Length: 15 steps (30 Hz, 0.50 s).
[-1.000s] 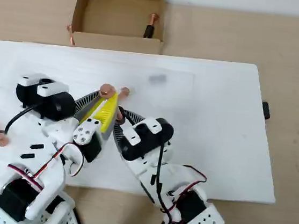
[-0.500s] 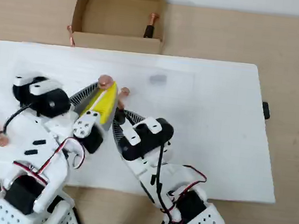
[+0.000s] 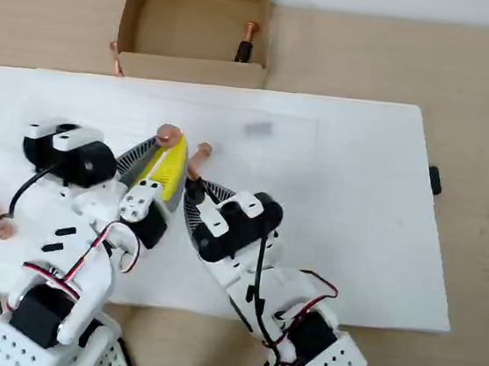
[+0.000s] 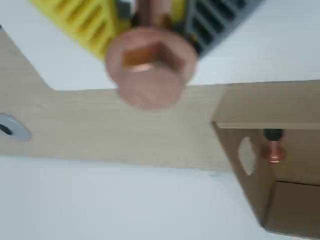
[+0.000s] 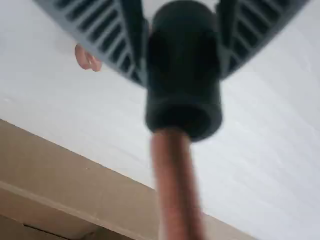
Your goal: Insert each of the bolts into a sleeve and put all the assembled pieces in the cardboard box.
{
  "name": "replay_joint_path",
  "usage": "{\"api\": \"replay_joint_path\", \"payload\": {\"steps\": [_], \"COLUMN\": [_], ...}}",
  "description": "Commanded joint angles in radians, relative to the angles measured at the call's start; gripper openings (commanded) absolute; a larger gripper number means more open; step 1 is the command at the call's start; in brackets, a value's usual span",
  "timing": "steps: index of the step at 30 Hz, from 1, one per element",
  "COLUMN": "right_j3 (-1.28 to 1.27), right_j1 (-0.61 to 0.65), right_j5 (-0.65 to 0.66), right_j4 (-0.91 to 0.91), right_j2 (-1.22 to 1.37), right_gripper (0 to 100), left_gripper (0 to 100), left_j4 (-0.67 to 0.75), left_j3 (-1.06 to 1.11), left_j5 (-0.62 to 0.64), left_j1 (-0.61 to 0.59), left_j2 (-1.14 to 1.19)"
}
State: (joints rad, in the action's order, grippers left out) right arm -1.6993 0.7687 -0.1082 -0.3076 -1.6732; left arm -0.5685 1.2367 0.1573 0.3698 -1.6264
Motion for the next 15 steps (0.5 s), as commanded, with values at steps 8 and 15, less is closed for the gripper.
{"api": "replay_joint_path", "payload": {"steps": [8, 15], "right_j3": [-0.002, -0.002], "right_j1": [0.012, 0.013], "right_j5": [-0.008, -0.008], "right_j4": [-0.002, -0.002], "right_j2": [-0.021, -0.021], "right_gripper": [0.9, 0.9], "left_gripper": [1, 1], "left_j4": [-0.032, -0.061], "left_j3": [-0.008, -0.035], "left_j5": [-0.002, 0.028], "left_j1": [-0.040, 0.029], "left_j2": [-0.004, -0.004]}}
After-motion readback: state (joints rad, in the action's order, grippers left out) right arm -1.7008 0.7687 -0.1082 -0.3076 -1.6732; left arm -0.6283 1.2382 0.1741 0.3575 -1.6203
